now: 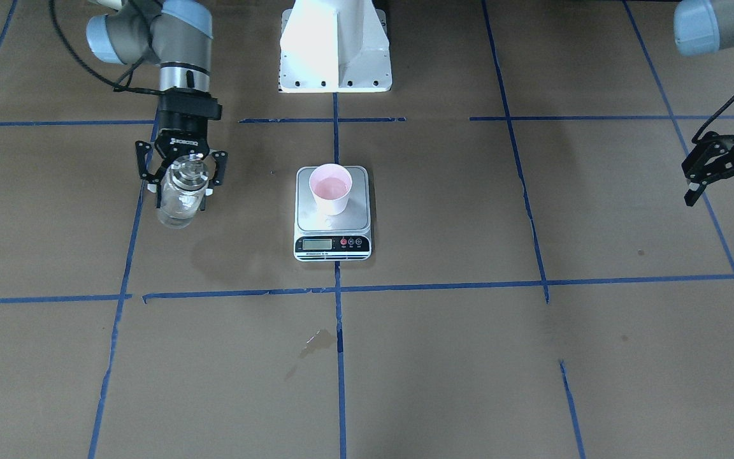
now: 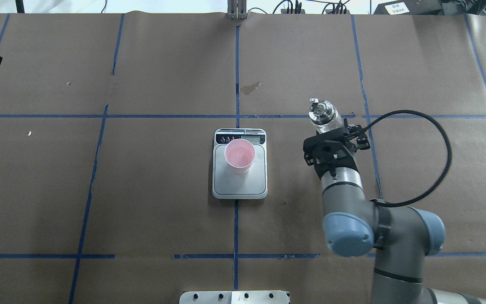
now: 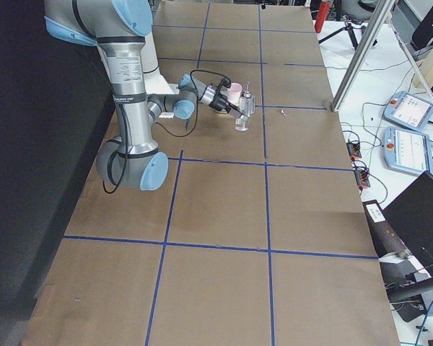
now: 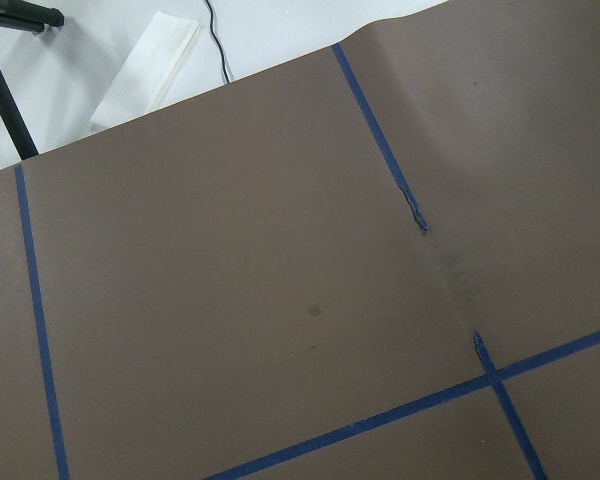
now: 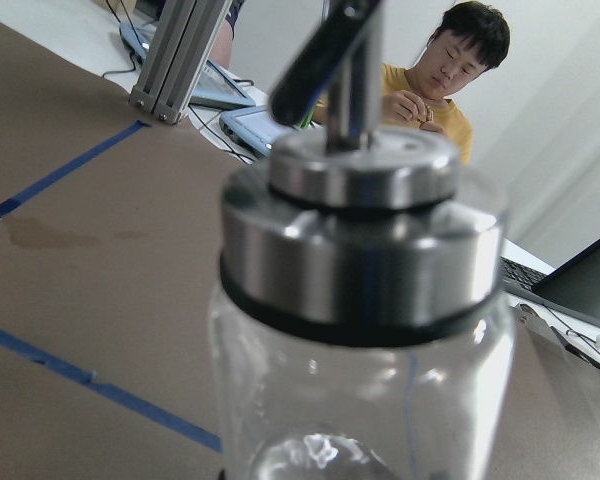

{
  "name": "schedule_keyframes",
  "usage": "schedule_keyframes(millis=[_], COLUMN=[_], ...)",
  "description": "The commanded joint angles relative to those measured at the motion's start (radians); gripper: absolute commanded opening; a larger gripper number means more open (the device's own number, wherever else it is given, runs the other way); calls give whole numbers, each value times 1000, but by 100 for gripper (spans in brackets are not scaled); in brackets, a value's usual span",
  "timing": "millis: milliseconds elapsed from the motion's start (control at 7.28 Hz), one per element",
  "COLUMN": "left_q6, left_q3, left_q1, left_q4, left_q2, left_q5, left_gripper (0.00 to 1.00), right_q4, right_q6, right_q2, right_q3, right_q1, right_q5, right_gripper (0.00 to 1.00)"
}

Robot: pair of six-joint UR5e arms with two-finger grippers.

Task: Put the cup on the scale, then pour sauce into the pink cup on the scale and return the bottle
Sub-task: 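Lift the bottle with the right gripper and carry it over the cup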

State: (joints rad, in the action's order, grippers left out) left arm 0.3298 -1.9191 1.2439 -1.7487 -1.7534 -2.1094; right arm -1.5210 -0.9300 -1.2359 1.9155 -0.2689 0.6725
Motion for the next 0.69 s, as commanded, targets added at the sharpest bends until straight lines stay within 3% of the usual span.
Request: schedule_keyframes(millis=[0, 412, 550], left_q6=[0, 0, 0], left_q3=[6, 0, 2], left_q1=[-1, 0, -1], left_q4=[0, 0, 0], left_q2=[-1, 0, -1], left_q5=[0, -1, -1], left_gripper=[100, 100, 100], right_q4=[-379, -425, -533], right_q6=[98, 111, 123], right_q2=[203, 181, 185], right_q3=[11, -7, -22], right_q1=[10, 57, 85], right_q5=[36, -48, -107], right_gripper=[0, 0, 0])
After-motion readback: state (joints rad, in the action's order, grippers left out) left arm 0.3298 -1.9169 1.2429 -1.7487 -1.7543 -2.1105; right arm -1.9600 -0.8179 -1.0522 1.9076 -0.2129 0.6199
